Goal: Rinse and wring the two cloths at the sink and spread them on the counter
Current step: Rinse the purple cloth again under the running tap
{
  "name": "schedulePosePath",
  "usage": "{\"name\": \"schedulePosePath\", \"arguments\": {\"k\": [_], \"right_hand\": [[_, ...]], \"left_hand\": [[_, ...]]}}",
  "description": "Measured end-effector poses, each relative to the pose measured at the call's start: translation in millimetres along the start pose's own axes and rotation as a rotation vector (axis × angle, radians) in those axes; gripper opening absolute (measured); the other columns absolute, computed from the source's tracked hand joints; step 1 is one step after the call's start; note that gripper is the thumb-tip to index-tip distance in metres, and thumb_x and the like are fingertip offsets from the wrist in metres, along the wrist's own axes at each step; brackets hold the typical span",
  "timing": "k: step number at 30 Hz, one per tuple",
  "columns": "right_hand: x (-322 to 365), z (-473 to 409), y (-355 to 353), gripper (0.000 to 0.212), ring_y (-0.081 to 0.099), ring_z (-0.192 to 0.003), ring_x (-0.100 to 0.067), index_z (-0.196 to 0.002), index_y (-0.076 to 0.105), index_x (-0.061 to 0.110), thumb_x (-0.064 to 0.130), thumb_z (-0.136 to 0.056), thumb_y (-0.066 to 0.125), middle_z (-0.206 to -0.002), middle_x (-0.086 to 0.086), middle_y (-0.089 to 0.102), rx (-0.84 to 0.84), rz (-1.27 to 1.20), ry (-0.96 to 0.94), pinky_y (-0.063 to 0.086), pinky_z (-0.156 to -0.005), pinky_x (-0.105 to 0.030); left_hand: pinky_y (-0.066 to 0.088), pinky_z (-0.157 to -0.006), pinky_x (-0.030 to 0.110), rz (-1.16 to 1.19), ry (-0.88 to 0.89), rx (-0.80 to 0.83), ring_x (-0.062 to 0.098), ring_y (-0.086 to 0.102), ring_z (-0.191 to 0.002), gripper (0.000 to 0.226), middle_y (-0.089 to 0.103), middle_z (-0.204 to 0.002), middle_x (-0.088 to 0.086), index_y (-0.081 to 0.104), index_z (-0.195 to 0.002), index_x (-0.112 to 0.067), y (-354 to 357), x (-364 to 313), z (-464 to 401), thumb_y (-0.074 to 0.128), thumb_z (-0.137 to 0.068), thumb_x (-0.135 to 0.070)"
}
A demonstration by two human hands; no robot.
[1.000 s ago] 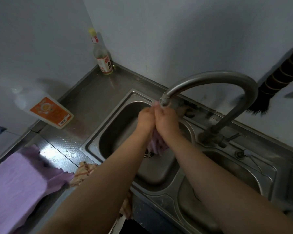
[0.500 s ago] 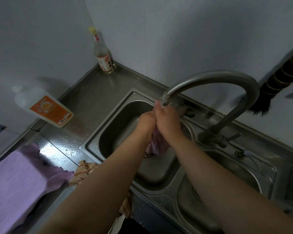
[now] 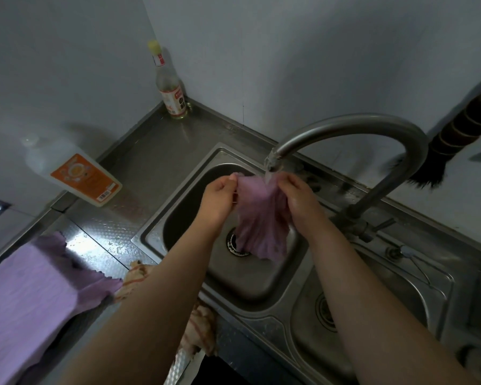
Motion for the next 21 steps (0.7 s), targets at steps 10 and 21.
{"name": "schedulePosePath", "arguments": {"k": [10,21], "right_hand": [[25.7,-3.1,20.3,0.032,0.06,-0.078,-0.025,-0.079,0.061,0.006,0.023,-0.1,0.045,-0.081,-0.011,0.061,-0.215,0.291,-0.142,0.041,-0.064,-0.03],[19.7,-12.9,22.4,0.036,0.059,-0.071,-0.025,-0.071,0.056,0.013,0.024,-0.1,0.037,-0.074,-0.01,0.062,-0.281,0.47,-0.122,0.048,-0.07,-0.041]], "left_hand": [[0.045,-0.04,0.017,0.251,-0.25,0.026,0.01,0.057,-0.041,0.03,0.058,-0.052,0.003,0.063,-0.085,-0.009,65.5,-13.1,30.0,0.046,-0.101,-0.028],[0.046,-0.044,0.019,0.104,-0.211,0.041,0.008,0.06,-0.048,0.037,0.062,-0.061,0.002,0.063,-0.094,-0.01,66.4,-10.4,19.4,0.04,-0.103,-0.037]]}}
Point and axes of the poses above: each hand's wrist, its own z-axis away from the middle knuckle, its own y-axis out of the palm, x = y × z, the point moved 2 cm from there along -z, towards the middle knuckle
